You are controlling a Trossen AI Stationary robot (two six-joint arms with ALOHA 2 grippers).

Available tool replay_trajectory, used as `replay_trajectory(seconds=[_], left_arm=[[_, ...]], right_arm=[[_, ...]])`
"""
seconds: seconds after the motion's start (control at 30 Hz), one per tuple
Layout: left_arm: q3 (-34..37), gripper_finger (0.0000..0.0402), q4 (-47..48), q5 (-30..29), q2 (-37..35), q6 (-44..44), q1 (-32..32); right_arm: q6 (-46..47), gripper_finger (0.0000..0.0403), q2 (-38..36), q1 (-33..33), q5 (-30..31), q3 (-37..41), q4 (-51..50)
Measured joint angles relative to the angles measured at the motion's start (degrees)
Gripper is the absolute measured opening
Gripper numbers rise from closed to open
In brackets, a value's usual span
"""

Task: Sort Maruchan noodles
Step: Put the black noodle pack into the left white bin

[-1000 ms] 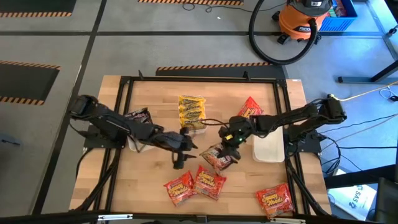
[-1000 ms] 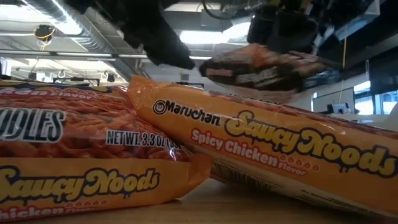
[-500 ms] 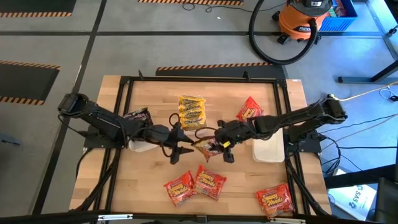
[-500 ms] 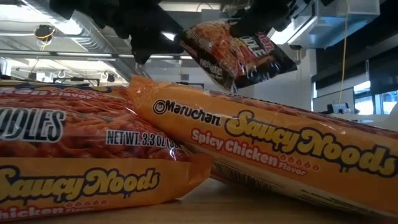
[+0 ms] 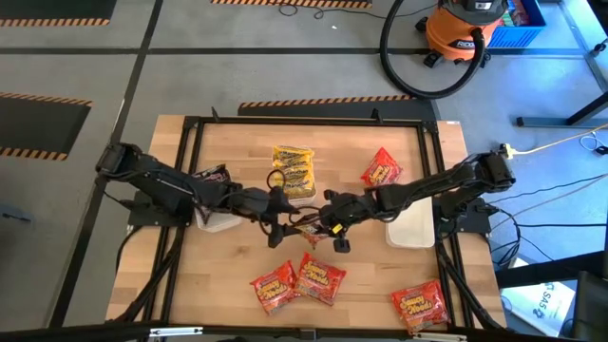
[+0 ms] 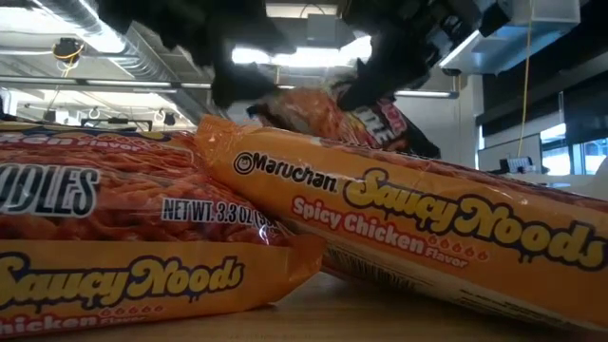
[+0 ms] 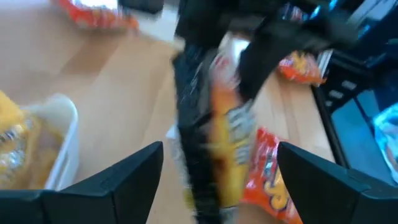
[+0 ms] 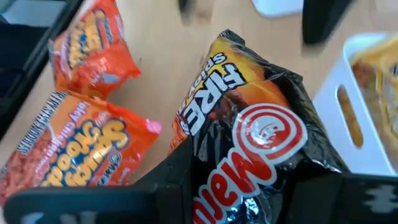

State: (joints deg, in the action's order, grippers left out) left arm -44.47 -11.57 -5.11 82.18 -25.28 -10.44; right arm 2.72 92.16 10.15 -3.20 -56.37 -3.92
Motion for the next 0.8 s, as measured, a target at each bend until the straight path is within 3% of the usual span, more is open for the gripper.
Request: replay_trajectory(seconds=[0.17,0.5,0.63,0.8], left_arm=[[-2.7,0.0314,-0.2,4.5,5.3,-0.2,0.8],[-5.4,0.0310,-0.1,4.2,10.2,0.0,1.1],[-5.4,0.0280,0.1,4.2,10.2,-0.4,1.7],[-5.4,0.0214,0.0,4.4,10.0,-0.1,1.9]], right_arm=[[-1.1,0.0104,0.0,0.0,-0.1,0.0,2.4],[-1.5,0.0104,0.0,0.0,-0.5,0.0,2.2],[-1.5,0.0104,0.0,0.0,-0.4,0.0,2.5],[-1.5,0.0104,0.0,-0.1,-1.3,0.0,2.8]])
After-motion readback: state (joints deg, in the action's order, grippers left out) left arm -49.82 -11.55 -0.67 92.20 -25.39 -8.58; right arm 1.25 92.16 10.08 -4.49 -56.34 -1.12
